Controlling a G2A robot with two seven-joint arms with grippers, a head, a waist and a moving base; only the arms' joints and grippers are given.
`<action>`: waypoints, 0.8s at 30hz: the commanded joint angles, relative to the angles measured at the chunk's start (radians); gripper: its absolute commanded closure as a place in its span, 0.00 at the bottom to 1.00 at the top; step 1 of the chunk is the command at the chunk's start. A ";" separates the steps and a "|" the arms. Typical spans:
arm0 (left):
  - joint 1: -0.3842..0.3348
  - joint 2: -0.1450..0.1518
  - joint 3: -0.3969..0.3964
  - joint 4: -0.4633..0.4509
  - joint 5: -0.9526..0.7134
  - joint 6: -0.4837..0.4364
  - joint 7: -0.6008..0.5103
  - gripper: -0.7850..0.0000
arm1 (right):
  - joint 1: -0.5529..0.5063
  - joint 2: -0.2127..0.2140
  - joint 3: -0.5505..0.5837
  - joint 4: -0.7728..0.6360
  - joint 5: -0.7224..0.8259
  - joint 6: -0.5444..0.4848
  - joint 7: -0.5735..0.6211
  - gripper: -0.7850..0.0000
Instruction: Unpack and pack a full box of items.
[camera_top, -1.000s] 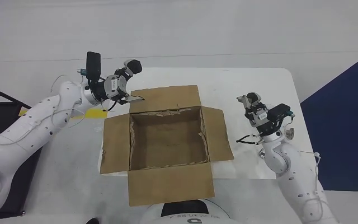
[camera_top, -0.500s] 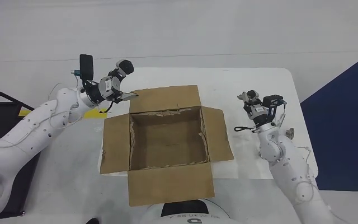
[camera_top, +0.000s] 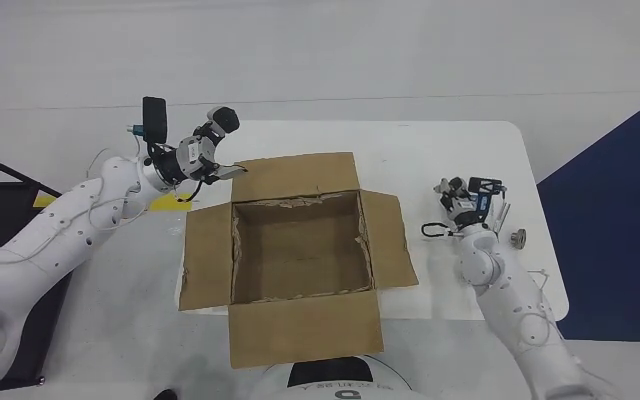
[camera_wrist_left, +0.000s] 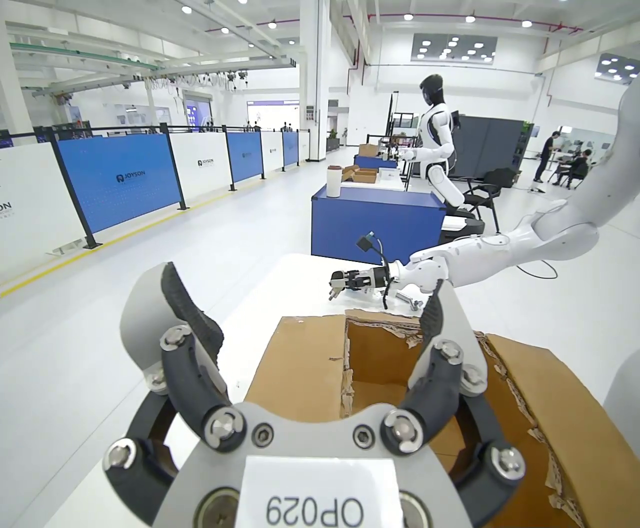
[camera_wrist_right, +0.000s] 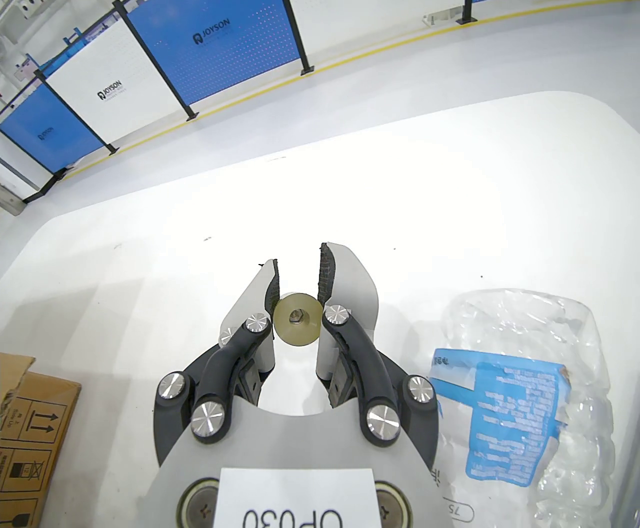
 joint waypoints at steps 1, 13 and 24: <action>0.000 0.000 0.000 0.000 0.000 0.000 0.000 0.00 | -0.002 -0.002 0.000 0.000 0.005 0.013 0.005 1.00; 0.000 0.000 0.000 0.000 0.000 0.000 0.000 0.00 | -0.041 -0.008 0.022 -0.024 0.004 0.033 0.022 1.00; 0.000 0.000 0.000 0.000 0.000 0.000 0.000 0.00 | -0.096 -0.011 0.041 -0.094 -0.021 0.055 0.033 0.94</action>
